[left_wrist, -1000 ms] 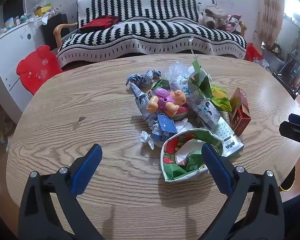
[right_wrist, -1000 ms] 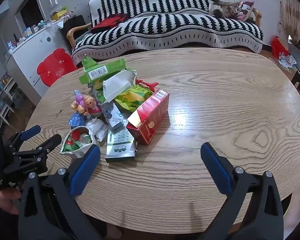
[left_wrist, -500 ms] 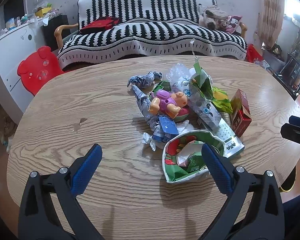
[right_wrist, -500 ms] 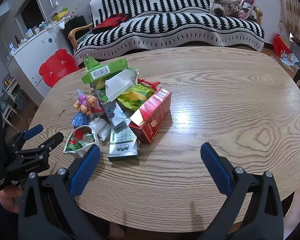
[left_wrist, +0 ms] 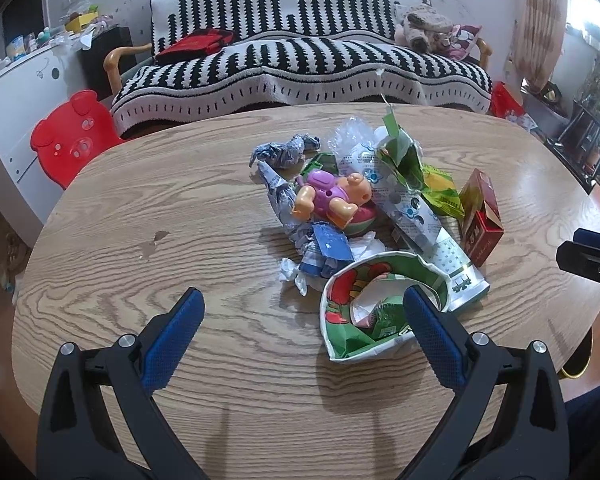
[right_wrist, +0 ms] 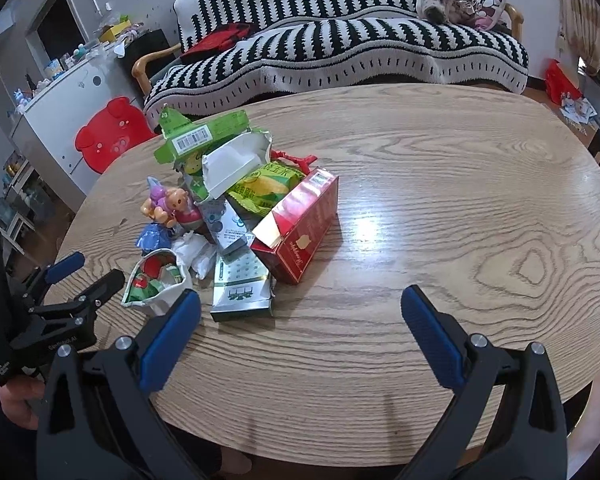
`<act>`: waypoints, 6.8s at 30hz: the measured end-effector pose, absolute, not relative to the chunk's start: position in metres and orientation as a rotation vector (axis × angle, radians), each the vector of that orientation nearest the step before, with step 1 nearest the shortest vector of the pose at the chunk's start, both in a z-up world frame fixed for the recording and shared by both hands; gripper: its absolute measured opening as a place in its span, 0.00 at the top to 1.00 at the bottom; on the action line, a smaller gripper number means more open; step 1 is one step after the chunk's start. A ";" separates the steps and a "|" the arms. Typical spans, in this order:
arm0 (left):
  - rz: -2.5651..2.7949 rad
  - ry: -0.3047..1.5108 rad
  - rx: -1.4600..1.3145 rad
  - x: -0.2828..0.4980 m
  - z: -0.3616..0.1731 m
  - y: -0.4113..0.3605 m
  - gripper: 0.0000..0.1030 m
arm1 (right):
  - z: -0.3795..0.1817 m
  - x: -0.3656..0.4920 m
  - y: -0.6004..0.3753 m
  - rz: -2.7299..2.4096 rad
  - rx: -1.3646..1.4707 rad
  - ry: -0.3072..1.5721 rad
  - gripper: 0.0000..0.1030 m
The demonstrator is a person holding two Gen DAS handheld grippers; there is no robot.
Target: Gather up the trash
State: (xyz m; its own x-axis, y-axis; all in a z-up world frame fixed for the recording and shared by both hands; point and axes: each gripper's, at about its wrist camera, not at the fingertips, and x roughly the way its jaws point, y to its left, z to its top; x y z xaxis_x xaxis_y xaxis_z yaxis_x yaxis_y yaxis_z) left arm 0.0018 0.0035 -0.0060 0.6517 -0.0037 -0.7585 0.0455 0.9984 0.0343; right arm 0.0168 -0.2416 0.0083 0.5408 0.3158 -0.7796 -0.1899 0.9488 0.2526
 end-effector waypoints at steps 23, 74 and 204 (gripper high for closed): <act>-0.042 0.881 0.052 0.003 -0.009 0.001 0.06 | 0.005 0.016 -0.240 0.303 0.132 0.956 0.06; -0.192 1.010 -0.035 0.013 -0.036 -0.020 0.06 | -0.016 0.085 -0.225 0.280 0.297 1.061 0.06; -0.144 0.985 -0.197 0.082 -0.048 0.035 0.15 | -0.048 0.059 -0.160 0.334 -0.022 1.087 0.21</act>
State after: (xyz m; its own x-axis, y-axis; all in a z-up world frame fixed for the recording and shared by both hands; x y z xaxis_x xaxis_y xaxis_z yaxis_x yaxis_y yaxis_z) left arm 0.0816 0.0346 -0.0481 0.5454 -0.2097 -0.8115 0.0318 0.9727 -0.2300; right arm 0.0591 -0.1603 -0.0482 0.4198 0.2560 -0.8707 -0.2775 0.9497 0.1454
